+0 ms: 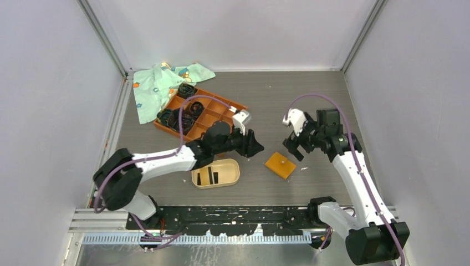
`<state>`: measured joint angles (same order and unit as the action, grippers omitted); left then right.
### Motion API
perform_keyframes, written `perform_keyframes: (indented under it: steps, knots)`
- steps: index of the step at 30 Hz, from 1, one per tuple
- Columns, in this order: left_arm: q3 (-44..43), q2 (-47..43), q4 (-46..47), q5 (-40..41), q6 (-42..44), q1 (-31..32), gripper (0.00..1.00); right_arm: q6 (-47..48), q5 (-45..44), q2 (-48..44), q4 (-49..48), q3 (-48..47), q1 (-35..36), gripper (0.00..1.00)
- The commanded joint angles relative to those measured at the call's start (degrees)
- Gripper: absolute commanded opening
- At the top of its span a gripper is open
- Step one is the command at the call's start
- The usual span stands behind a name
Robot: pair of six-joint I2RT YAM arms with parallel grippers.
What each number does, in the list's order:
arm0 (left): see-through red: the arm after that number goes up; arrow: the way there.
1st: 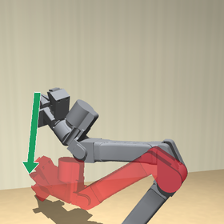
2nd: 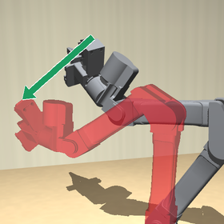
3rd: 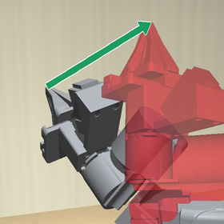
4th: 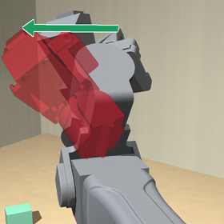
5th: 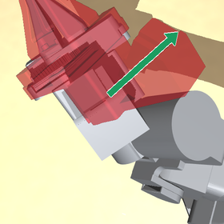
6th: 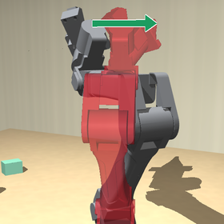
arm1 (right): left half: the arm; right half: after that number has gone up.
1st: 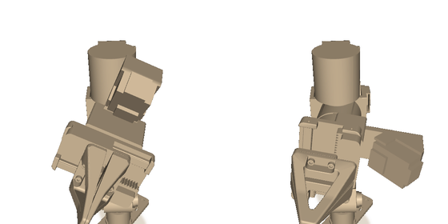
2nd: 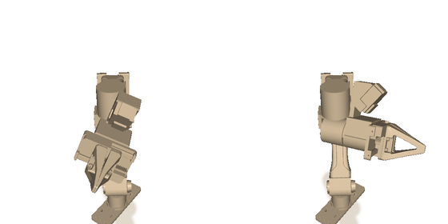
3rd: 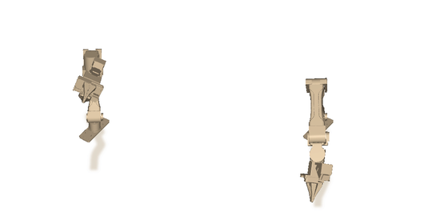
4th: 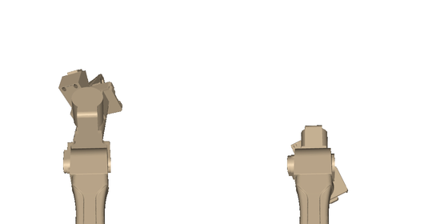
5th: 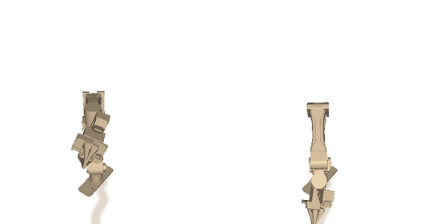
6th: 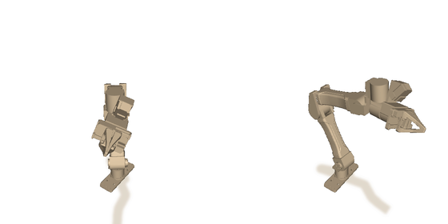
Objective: Put the credit cards into the card holder
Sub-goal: Reset both arms
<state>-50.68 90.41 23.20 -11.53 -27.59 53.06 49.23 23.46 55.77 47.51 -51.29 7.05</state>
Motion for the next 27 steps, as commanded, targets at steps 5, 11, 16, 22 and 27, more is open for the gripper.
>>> perform_keyframes:
  steps: [5, 11, 16, 22, 27]
  knots:
    - [2.7, -23.7, -10.6, 6.9, 6.6, -2.0, 0.95, -41.1, -19.1, -3.9, -10.0, -12.2, -1.9, 0.99]
    - [-1.1, -34.7, -26.8, 7.5, 3.3, -4.9, 1.0, -42.7, -4.2, -4.3, -1.2, -20.8, -2.1, 0.99]
    - [-7.0, -39.4, -39.0, 10.7, 4.7, -5.1, 1.0, -46.4, -0.5, -3.6, 2.7, -28.7, -2.0, 0.99]
    - [-13.3, -40.6, -48.5, 15.0, 7.4, -5.2, 0.99, -56.5, -3.2, -4.0, 3.2, -34.2, -2.2, 0.99]
    - [-15.1, -41.8, -51.7, 16.3, 8.2, -5.2, 1.0, -59.0, -5.8, -3.5, 3.6, -36.2, -2.6, 0.99]
